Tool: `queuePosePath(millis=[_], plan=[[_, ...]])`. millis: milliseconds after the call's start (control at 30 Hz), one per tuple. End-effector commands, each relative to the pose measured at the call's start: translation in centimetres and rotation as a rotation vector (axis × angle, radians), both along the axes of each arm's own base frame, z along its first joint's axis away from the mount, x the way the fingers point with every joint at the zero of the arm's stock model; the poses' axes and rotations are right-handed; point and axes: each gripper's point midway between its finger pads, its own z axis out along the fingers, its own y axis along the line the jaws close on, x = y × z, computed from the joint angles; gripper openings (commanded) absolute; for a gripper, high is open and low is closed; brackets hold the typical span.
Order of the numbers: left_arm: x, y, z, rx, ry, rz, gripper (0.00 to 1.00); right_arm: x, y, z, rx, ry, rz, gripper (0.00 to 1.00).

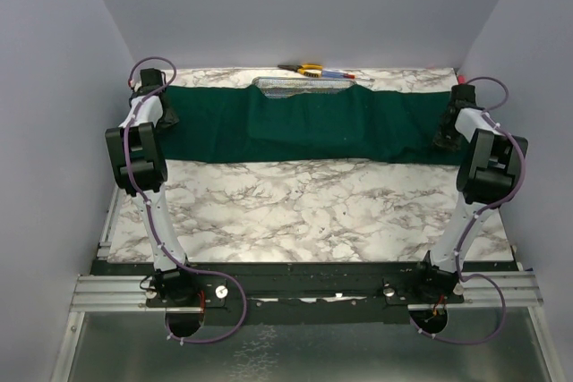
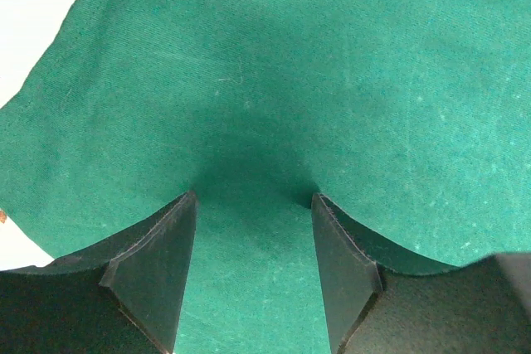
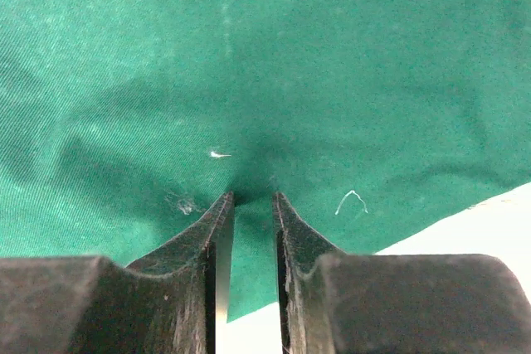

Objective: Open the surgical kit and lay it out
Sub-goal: Open the surgical kit at the center of the board.

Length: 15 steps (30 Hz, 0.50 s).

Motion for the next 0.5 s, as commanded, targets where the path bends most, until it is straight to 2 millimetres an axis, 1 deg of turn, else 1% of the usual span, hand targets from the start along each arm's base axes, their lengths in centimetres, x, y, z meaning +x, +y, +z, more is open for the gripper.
queuePosePath(millis=[0, 67, 133, 233, 267, 333, 400, 467], plan=[[-0.5, 1.6, -1.2, 0.033, 0.044, 0.037, 0.59, -4.0, -3.9, -2.2, -0.144, 0.152, -0.042, 0.27], [-0.4, 1.7, -1.3, 0.038, 0.047, 0.038, 0.59, -3.7, -4.6, -2.5, -0.160, 0.150, -0.039, 0.29], [-0.4, 1.9, -1.2, 0.044, 0.048, 0.039, 0.59, -3.0, -5.0, -2.7, -0.168, 0.150, -0.028, 0.29], [-0.2, 2.2, -1.0, 0.051, 0.049, 0.040, 0.59, -1.7, -4.4, -2.5, -0.119, 0.124, -0.028, 0.29], [-0.1, 2.4, -0.8, 0.053, 0.045, 0.043, 0.59, -1.3, -4.1, -1.9, -0.099, 0.100, -0.032, 0.29], [0.2, 2.6, -0.2, 0.054, 0.034, 0.043, 0.59, -0.1, -3.3, -0.1, -0.051, 0.035, -0.034, 0.30], [0.8, 2.6, 0.6, 0.053, 0.015, 0.034, 0.59, 1.2, -2.5, 2.5, -0.003, -0.033, -0.027, 0.33], [1.4, 2.6, 1.6, 0.053, -0.007, 0.026, 0.59, 2.4, -2.1, 4.8, 0.023, -0.096, -0.023, 0.39]])
